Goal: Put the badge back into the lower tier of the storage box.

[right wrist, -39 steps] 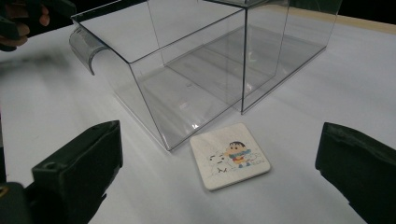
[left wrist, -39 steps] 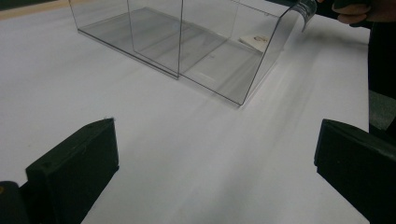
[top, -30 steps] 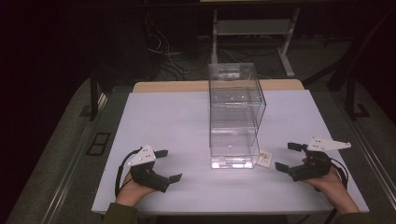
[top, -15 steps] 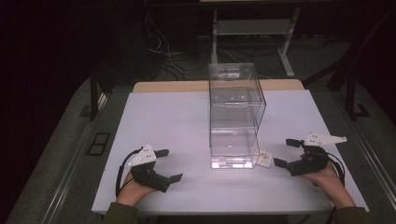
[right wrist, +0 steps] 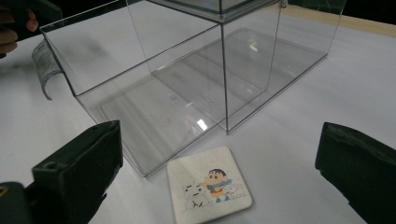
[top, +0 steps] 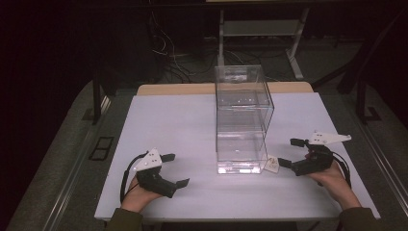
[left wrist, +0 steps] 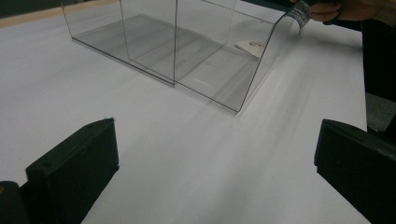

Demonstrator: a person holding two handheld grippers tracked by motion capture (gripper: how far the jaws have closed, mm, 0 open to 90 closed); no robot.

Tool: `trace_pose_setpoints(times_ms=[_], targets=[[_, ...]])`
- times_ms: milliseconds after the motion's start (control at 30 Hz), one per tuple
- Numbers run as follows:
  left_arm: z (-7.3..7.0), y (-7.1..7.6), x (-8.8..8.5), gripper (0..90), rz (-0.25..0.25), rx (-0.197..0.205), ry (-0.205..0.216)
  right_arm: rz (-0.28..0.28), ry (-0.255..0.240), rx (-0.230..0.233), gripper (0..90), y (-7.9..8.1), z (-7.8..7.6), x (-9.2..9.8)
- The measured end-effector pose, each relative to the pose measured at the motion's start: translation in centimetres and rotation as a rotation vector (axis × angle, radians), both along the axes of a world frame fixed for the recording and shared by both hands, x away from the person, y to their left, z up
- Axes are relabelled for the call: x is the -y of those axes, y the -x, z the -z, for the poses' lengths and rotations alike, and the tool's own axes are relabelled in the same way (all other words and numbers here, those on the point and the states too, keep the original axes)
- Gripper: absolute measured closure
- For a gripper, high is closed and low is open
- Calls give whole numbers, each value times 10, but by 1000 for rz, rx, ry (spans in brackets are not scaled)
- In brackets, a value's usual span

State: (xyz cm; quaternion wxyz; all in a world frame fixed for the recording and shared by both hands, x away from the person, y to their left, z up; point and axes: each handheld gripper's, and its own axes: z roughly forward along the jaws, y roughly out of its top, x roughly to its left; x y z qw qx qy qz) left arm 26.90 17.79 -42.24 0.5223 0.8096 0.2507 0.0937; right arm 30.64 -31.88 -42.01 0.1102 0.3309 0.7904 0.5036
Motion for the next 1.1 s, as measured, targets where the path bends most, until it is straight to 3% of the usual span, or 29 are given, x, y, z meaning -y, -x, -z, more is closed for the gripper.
trace_pose_setpoints(times_ms=[467, 800, 833, 1100], targets=[[0, 0, 0, 0, 2, 0, 0, -17, 8, -26, 6, -17, 4, -8], [0, 0, 0, 0, 6, -1, -1, -57, 69, -63, 8, -26, 13, -16], [0, 0, -1, 0, 6, 0, -1, -65, 77, -70, 46, -25, 13, -16], [0, 0, 0, 0, 7, 1, -2, -90, 121, -69, 95, -24, 16, -20]])
